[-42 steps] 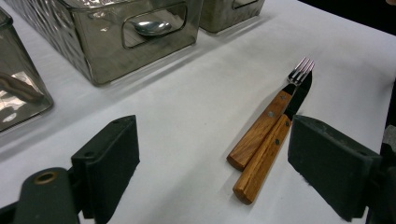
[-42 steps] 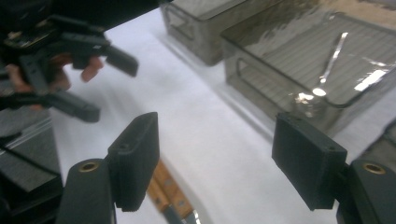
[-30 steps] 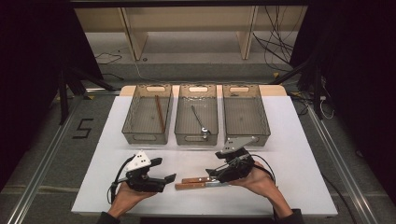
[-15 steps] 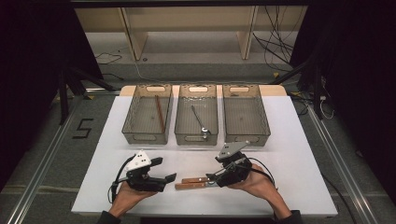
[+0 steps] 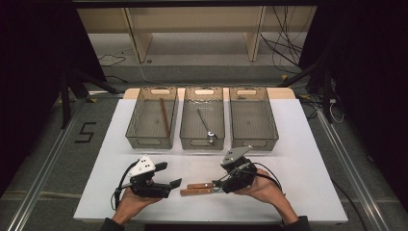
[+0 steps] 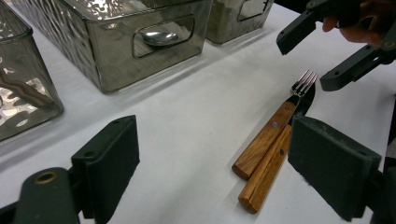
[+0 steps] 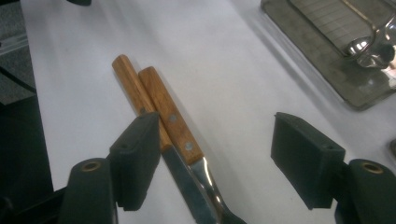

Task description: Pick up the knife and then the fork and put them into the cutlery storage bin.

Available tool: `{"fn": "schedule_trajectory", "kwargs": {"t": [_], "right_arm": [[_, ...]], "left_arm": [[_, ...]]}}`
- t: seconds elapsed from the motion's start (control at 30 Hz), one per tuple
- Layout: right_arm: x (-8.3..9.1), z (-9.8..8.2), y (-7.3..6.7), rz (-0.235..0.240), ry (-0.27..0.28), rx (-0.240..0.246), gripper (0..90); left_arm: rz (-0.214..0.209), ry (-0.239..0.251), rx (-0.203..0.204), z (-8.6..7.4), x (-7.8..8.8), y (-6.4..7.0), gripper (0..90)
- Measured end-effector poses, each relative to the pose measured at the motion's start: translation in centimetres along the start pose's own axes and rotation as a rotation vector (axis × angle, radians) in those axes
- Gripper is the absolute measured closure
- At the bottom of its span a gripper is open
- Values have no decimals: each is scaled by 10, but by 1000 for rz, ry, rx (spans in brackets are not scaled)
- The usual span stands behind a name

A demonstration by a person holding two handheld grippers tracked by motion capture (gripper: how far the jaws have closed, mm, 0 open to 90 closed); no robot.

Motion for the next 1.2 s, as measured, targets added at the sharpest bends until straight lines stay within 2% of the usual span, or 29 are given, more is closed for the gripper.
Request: {"fn": "schedule_trajectory", "kwargs": {"t": [0.3,0.73,0.83,1.0,1.2], "right_arm": [[-6,-4,-1,0,-47,39,476],[-25,-9,-10,58,-124,116,623],[-29,-9,-11,64,-141,121,653],[-33,-9,-7,78,-141,111,696],[-36,-8,-8,84,-161,104,693]], "left_arm": [[-2,-2,-6,-1,0,1,162],[-1,4,-7,-5,5,1,162],[2,-1,-8,-5,4,1,162],[0,-6,-6,-6,2,2,162],[0,-9,-8,-6,2,2,162]]}}
Point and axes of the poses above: each handheld gripper's, and its own axes: x roughly backward along the jaws, z roughly out of its top, y roughly to its right, the point moved 5 cm from there along -x, roughly forward along the jaws, and after that the axes turned 4 degrees about -z, right-handed, at the moved point
